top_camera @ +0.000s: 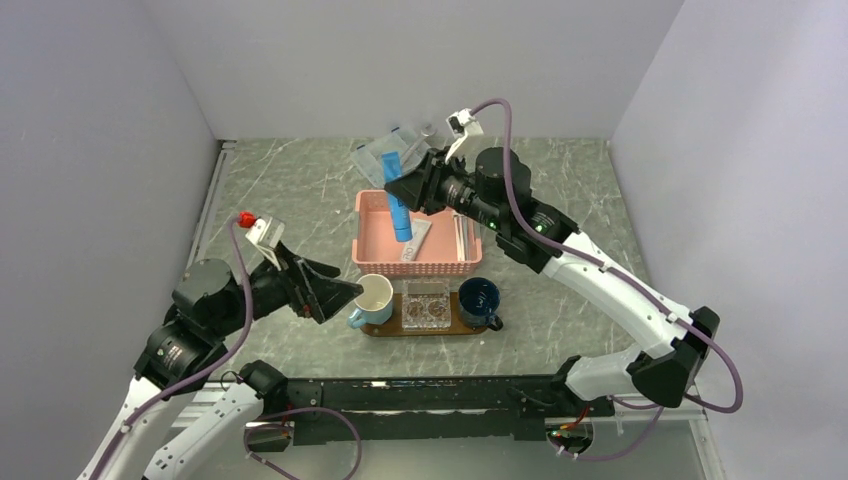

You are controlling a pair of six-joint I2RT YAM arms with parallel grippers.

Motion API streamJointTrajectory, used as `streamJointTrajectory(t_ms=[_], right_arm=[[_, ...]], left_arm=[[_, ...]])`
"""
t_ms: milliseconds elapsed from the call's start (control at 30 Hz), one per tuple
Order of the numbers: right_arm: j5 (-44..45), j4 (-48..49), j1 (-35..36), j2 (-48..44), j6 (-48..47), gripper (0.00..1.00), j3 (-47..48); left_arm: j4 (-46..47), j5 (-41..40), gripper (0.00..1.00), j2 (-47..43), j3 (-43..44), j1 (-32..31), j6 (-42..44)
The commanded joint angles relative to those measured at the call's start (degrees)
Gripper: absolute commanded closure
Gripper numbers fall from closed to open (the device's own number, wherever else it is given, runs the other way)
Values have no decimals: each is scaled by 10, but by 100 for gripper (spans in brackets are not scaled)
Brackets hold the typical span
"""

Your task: Prepare toiletry sets of a toothbrush and toothpaste on the tray

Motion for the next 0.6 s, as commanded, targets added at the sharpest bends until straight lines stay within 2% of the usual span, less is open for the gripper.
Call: streamJointTrajectory(t_ms=[0, 300, 567], right_arm=[[-69, 118, 7, -35, 60, 74, -18], [-173, 266, 24, -54, 177, 73, -54], [-182, 348, 68, -44, 220, 73, -55]], left_arm=[[87, 87, 1, -4, 31, 3, -41], [191, 136, 1, -30, 9, 2, -110], [241, 138, 1, -36, -7, 2, -138]])
